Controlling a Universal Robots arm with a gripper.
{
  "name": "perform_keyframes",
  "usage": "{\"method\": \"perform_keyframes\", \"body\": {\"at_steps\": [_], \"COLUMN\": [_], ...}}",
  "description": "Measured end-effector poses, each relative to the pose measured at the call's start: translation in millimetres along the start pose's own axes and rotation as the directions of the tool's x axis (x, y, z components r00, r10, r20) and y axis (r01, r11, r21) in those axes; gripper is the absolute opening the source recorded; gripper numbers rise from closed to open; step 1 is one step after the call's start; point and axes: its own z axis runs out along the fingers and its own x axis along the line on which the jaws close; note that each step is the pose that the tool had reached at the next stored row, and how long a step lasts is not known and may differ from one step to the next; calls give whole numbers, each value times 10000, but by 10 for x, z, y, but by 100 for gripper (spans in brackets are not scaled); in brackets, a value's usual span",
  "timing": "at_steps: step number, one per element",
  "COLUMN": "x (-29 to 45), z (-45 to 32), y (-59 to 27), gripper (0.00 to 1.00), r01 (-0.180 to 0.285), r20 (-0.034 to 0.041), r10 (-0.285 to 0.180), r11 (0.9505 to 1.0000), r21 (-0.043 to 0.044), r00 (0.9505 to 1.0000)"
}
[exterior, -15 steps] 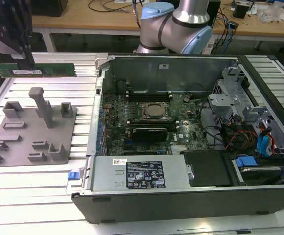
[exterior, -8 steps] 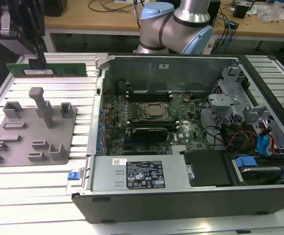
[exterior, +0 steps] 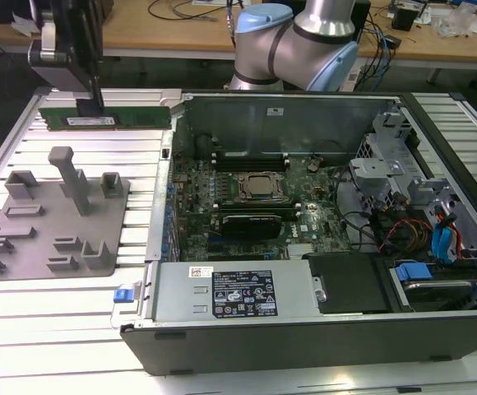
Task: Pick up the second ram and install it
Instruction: 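Pick up the second ram and move it above second insertion slot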
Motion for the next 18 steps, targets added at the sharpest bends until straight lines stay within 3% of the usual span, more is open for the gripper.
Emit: {"method": "perform_keyframes", "body": {"at_steps": [11,15,18], "x": [6,10,12], "z": [-15,-25,-27], "y": [-283,-493,-593], "gripper": [9,9,9], "r01": [1,0,2], "r20": [-1,0,0], "r10": [-1,0,-2], "r11": [10000,10000,10000], "r21": [-1,0,0], "r00": [10000,10000,10000]}}
